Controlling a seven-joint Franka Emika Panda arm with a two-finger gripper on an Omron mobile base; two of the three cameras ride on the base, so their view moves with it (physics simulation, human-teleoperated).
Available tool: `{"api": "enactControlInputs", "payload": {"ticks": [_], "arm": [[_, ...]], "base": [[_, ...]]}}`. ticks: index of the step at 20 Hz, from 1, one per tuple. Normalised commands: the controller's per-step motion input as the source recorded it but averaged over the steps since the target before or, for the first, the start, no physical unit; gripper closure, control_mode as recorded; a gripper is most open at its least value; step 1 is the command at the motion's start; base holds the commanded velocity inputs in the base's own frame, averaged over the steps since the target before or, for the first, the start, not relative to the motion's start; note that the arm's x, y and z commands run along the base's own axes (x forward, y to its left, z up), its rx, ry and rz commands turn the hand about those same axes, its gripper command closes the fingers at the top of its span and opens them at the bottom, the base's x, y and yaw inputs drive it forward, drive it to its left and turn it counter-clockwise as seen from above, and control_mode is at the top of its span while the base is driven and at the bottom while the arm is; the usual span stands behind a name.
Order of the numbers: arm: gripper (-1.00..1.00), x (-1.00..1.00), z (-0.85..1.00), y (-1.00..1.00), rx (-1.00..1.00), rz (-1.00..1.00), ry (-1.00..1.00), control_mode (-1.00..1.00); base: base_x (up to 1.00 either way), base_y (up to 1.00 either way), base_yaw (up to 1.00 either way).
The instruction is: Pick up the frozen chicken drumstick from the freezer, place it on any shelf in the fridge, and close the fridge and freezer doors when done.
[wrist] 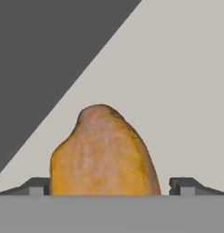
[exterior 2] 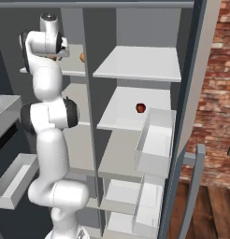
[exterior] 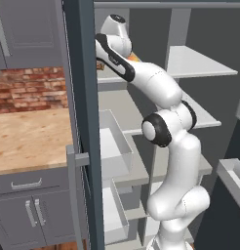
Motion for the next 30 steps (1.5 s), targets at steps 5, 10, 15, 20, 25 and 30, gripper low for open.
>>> {"api": "enactControlInputs", "payload": {"ticks": [5, 10, 15, 20, 25, 30], "arm": [[1.00, 0.09, -0.37, 0.04, -0.01, 0.08, 0.00, -1.00], [1.00, -0.16, -0.49, 0.06, -0.01, 0.10, -0.06, -1.00], [1.00, -0.41, -0.09, -0.06, 0.00, 0.06, -0.17, -1.00], [1.00, -0.85, -0.21, -0.14, 0.01, 0.04, -0.43, -1.00], [1.00, -0.55, -0.54, 0.00, 0.09, 0.00, -0.34, -1.00], [1.00, -0.39, -0.32, -0.02, 0.20, 0.00, -0.22, -1.00]], "base": [[0.00, 0.00, 0.00], [0.00, 0.00, 0.00], [0.00, 0.00, 0.00], [0.00, 0.00, 0.00], [0.00, 0.00, 0.00], [0.00, 0.00, 0.00]]}}
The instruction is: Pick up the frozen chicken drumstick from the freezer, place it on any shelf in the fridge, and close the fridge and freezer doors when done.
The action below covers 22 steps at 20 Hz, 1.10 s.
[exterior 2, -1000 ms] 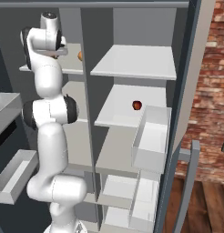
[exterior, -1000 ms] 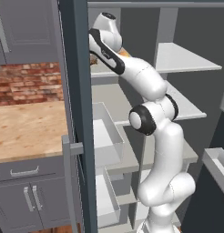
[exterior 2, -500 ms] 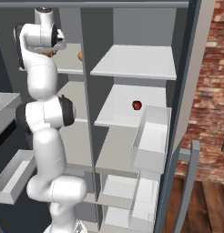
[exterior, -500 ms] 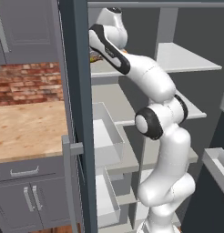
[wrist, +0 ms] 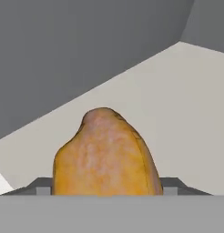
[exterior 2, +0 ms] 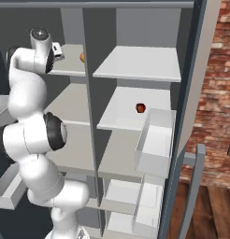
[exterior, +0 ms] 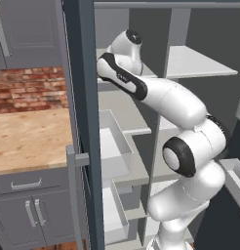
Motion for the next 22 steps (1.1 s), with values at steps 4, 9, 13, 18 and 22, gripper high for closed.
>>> {"api": "enactControlInputs", "payload": {"ticks": [4, 9, 13, 18, 22], "arm": [[1.00, -0.78, 0.21, -0.33, 0.27, -0.02, -0.07, -1.00], [1.00, -1.00, 0.66, -0.77, 0.29, -0.15, 0.00, -1.00], [1.00, -1.00, 0.48, -0.72, 0.26, -0.13, 0.00, -1.00], [1.00, -1.00, 0.13, -0.75, 0.18, -0.10, -0.07, -1.00], [1.00, -1.00, 0.00, -0.78, 0.08, -0.09, -0.24, -1.00]], "base": [[0.00, 0.00, 0.00], [0.00, 0.00, 0.00], [0.00, 0.00, 0.00], [0.00, 0.00, 0.00], [0.00, 0.00, 0.00]]}}
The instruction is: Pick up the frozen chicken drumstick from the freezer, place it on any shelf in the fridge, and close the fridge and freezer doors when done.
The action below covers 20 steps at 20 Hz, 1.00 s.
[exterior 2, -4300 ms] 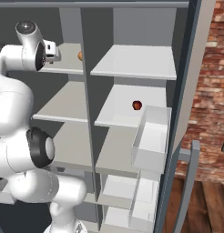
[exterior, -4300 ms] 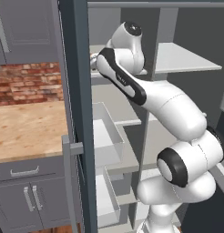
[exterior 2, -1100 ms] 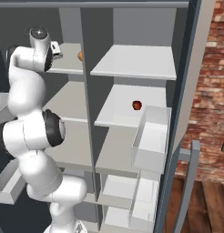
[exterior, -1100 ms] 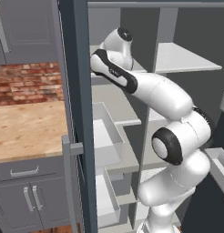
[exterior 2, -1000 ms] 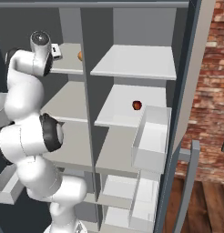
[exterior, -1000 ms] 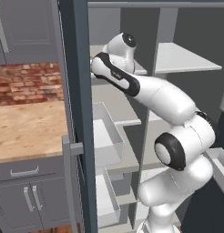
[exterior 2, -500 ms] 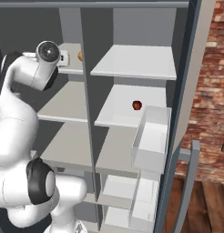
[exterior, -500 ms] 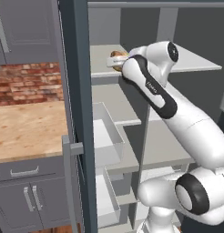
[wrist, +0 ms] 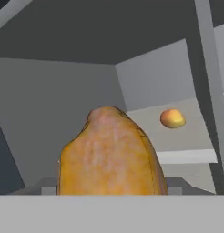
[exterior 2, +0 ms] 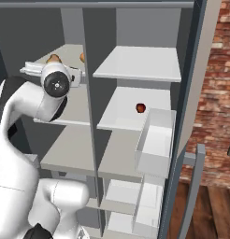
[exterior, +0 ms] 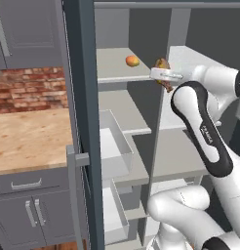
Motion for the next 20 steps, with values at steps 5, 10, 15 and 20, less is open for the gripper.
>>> {"api": "enactControlInputs", "payload": {"ticks": [5, 10, 15, 20], "arm": [[1.00, -1.00, 0.10, -0.87, 0.04, -0.10, -0.19, -1.00], [1.00, -0.92, 0.44, -0.90, 0.01, -0.16, -0.02, -1.00], [1.00, -0.27, 0.47, -0.99, 0.00, -0.18, 0.10, -1.00], [1.00, 0.11, 0.15, -0.95, 0.02, -0.09, 0.14, -1.00]], "base": [[0.00, 0.00, 0.00], [0.00, 0.00, 0.00], [0.00, 0.00, 0.00], [0.00, 0.00, 0.00]]}}
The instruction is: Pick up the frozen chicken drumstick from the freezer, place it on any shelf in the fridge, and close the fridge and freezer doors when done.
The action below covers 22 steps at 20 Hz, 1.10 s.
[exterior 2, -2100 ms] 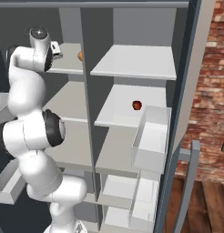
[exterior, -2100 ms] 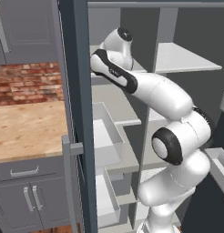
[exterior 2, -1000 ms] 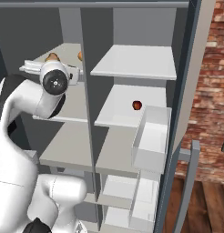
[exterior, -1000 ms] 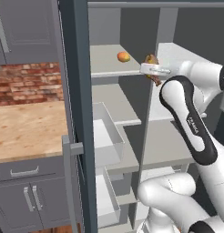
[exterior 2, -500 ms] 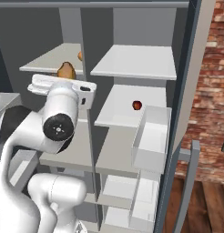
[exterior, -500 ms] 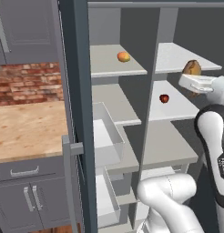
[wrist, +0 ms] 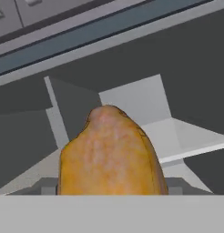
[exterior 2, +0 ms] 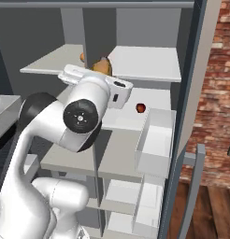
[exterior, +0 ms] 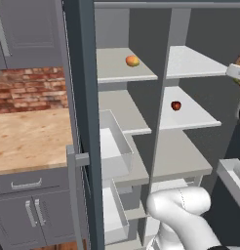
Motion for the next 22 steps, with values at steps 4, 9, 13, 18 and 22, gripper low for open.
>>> {"api": "enactControlInputs", "payload": {"ticks": [4, 9, 13, 18, 22], "arm": [[1.00, 0.67, 0.01, -0.72, 0.03, -0.01, 0.20, -1.00], [1.00, 1.00, -0.08, -0.14, 0.00, 0.00, 0.19, -1.00], [1.00, 1.00, -0.31, 0.00, 0.00, 0.00, 0.16, -1.00], [1.00, 1.00, -0.39, 0.00, 0.00, 0.00, 0.10, -1.00], [1.00, 1.00, -0.19, 0.00, 0.00, 0.00, 0.11, -1.00]], "base": [[0.00, 0.00, 0.00], [0.00, 0.00, 0.00], [0.00, 0.00, 0.00], [0.00, 0.00, 0.00], [0.00, 0.00, 0.00]]}}
